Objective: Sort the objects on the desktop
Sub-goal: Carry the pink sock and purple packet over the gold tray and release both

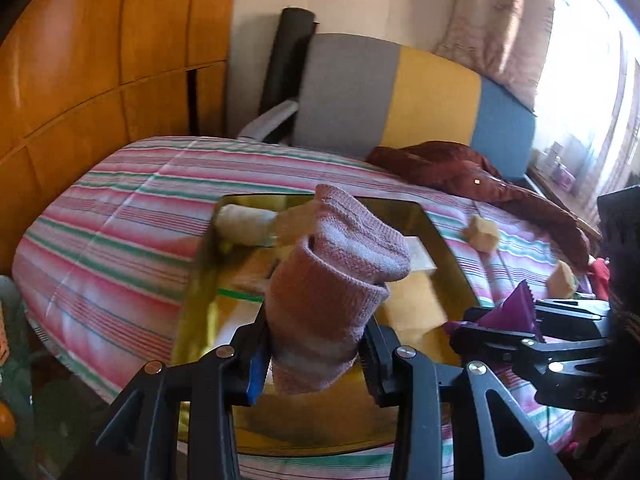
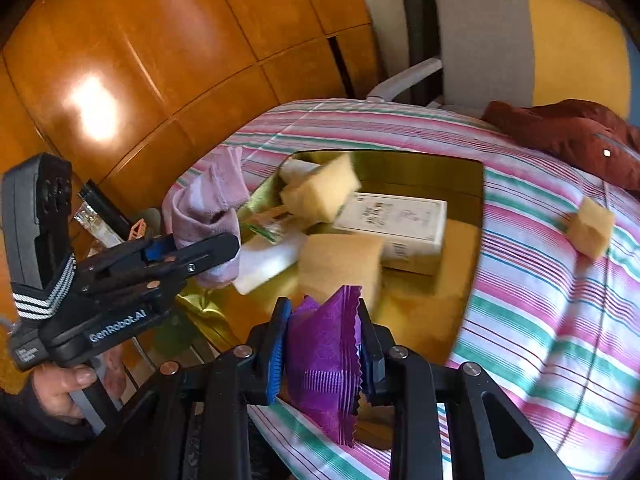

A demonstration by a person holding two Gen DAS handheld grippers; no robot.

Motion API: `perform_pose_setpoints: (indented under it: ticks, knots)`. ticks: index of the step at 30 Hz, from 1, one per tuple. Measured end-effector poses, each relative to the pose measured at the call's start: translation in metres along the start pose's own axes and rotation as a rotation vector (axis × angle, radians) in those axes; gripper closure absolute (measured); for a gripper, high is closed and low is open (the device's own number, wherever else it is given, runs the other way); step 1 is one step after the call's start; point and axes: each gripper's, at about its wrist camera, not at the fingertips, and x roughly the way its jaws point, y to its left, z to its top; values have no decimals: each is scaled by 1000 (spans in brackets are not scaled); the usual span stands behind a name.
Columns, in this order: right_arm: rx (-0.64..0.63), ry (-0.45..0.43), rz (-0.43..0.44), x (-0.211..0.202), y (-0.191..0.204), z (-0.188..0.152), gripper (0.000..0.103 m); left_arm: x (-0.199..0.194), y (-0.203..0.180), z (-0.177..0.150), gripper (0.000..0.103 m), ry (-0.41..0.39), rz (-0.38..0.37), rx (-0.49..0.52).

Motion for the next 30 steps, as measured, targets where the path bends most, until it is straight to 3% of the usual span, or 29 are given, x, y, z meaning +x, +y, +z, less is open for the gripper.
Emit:
perform_pose_setpoints:
  ticks: [13,27,30]
  knots:
    - [-23,26,47,30,24,8,73,17,30,-9,65,33,93,-49]
    - [25,22,41,39,17,7,73,26,22,-12,64,53,112,-26]
    - [30,21,42,39,15,6,73,26,20,-12,59,51,111,-24]
